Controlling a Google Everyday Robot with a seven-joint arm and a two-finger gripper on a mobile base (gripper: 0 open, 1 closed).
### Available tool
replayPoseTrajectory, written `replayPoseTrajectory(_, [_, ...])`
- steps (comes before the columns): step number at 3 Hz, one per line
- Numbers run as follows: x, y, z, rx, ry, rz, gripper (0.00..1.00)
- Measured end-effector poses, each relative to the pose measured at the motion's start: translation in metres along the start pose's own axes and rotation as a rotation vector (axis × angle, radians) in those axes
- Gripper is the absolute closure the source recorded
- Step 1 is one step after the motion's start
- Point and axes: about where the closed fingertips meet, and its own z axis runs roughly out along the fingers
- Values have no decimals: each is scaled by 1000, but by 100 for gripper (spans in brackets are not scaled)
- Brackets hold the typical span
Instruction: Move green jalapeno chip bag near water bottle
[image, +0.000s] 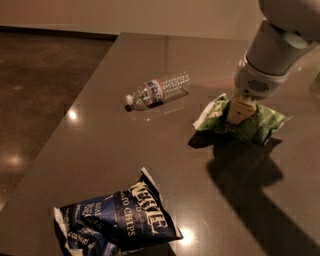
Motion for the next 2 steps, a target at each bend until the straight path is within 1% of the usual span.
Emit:
replayPoseTrajectory(1, [-24, -19, -4, -8, -49, 9, 100])
replayPoseTrajectory(2, [-43, -38, -2, -7, -76, 20, 100])
